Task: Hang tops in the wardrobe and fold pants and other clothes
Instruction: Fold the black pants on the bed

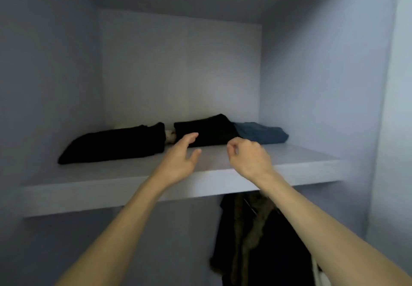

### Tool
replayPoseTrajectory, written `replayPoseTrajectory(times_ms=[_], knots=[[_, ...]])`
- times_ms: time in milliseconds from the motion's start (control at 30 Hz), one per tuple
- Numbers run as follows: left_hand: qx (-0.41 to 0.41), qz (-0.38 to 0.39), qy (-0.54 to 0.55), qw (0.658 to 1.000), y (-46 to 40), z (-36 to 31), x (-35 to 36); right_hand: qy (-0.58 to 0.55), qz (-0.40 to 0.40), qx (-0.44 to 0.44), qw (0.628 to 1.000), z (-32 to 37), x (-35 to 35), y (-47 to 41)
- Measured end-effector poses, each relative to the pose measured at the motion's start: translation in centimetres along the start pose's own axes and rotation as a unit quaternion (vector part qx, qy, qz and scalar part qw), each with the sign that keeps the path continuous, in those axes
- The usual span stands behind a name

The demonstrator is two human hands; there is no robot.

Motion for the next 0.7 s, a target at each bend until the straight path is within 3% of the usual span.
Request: replayPoseTrajectory(times_ms=[100, 300, 433, 700], knots=[[0.025, -0.023, 0.116, 0.993, 2.8, -4.7, 3.8, -0.022, -0.063, 0.052, 0.996, -3.9, -4.6, 5.1], [-0.013, 0.009, 0.232, 0.972, 13.1, -12.1, 12.7, -0.03, -0.049, 0.157, 0.986, -12.4, -10.3, 20.7], [-0.033, 0.192, 0.226, 0.954, 23.2, -17.5, 20.7, -0.01, 0.026, 0.277, 0.96, -18.5, -12.6, 35.4], [0.021, 0.455, 0.24, 0.857, 39.4, -27.2, 32.6, 0.06, 0.106, 0.457, 0.881, -25.7, -20.8, 56.7]])
Point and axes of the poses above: each hand's wrist, its own y-axis away from the middle knuckle, its own x-axis out of the palm, z = x × y, the point moved 5 cm from there along -y, towards the middle knuckle, and after that the axes turned 2 degrees about -z, right-handed, at the moved point
